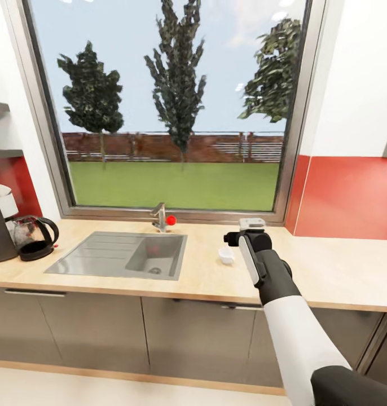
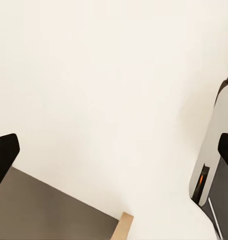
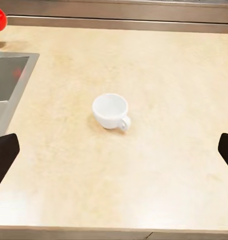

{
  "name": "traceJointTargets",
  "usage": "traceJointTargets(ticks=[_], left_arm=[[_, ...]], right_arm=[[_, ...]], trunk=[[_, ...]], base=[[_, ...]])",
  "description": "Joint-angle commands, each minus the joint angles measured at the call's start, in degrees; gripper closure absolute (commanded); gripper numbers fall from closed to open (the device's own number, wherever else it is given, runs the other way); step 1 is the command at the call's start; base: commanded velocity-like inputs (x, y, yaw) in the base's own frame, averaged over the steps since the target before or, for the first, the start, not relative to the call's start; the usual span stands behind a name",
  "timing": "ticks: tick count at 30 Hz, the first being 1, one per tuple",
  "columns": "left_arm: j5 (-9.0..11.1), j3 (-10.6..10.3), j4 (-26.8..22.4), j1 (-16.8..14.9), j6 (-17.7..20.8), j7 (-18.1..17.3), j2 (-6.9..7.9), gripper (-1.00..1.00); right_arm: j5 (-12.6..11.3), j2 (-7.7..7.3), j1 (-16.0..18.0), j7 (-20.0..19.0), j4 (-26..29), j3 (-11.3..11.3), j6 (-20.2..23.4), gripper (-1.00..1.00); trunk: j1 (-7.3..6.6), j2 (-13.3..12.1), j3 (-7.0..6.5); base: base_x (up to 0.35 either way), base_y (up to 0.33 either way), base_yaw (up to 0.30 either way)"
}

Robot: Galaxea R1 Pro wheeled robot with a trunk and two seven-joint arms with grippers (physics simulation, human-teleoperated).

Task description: Set up a coffee station on the kitchen countertop: keep the coffee maker on the countertop, move the bottle of coffee from the kitchen shelf to the counter next to the coffee maker, place a paper coffee filter on top of the coffee maker, put the saucer next to the coffee maker with the coffee cup on the saucer, and place the electric kettle next to the coffee maker.

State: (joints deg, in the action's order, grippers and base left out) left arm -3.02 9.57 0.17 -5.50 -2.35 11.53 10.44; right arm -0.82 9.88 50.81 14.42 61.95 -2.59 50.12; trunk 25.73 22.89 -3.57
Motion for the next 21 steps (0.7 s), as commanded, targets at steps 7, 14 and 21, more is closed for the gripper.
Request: traceJointTargets(ticks=[7,14,21], left_arm=[[-0.32,0.39,0.09,-0.02,-0.2,0.23,0.02,-1.0],[-0.34,-0.41,0.23,0.06,-0.03,-0.2,-0.07,-1.0],[-0.47,-0.37,0.27,0.13,-0.1,-0.18,-0.09,-1.0]], right_arm=[[0.01,-0.09,0.08,0.23,0.01,-0.13,0.8,-1.0],[-0.15,0.12,-0.68,0.16,1.95,0.04,2.0,-1.0],[-0.22,0.12,-0.78,0.17,4.18,0.28,3.95,-1.0]], trunk=[[0.05,0.03,0.02],[0.05,0.03,0.02],[0.05,0.03,0.02]], base=[[0.332,0.0,0.0],[0.2,0.0,0.0],[0.218,0.0,0.0]])
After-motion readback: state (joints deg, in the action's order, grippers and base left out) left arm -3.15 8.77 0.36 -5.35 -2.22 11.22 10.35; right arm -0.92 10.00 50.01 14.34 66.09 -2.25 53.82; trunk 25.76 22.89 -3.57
